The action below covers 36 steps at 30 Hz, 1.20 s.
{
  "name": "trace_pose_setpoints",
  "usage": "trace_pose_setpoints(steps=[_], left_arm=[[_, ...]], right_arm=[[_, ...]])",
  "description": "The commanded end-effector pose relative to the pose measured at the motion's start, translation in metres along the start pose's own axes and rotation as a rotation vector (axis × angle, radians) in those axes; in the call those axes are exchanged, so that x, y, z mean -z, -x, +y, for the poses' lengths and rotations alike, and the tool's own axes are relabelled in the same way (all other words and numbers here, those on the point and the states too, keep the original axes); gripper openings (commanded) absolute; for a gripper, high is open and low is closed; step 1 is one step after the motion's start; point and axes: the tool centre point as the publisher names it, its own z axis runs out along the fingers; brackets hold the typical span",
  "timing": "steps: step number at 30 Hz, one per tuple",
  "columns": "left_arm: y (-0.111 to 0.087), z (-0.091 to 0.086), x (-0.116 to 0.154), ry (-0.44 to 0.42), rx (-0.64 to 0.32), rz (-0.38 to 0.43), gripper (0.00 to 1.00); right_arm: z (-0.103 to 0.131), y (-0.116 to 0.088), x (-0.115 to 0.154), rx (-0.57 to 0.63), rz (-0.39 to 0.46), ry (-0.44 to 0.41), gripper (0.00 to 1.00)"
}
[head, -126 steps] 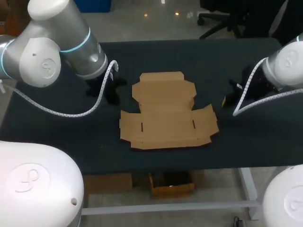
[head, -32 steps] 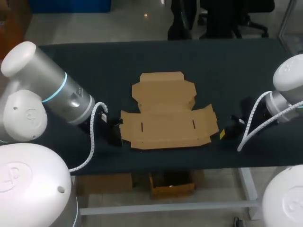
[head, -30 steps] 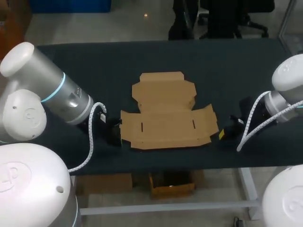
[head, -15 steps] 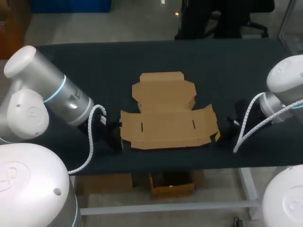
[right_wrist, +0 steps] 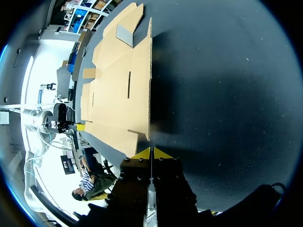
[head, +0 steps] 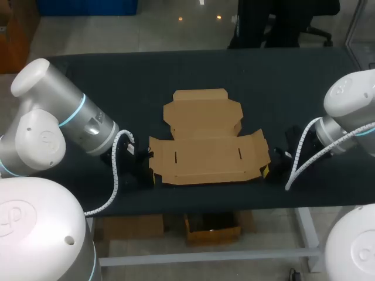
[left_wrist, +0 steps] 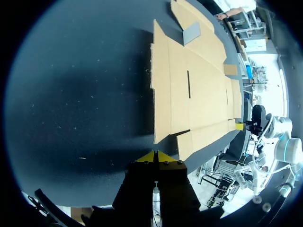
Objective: Assemble the packaging by folding the flat box into shape, placing the metal phone stand inside, and closing the box properly
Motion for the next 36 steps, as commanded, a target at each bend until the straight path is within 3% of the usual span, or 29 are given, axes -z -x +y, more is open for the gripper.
trace_pose_setpoints(steps=[1, 26, 36], left_arm=[[0.001, -0.003, -0.004, 0.005, -0.002, 0.005, 0.00], [0.008, -0.005, -0.014, 0.026, 0.006, 0.032, 0.00], [-0.005, -0.001, -0.017, 0.032, -0.028, 0.042, 0.00]], right_arm=[[0.006, 0.004, -0.008, -0.002, 0.011, -0.016, 0.00], [0.019, -0.008, -0.015, 0.019, 0.031, -0.024, 0.00], [0.019, -0.009, -0.015, 0.014, 0.036, -0.022, 0.00]])
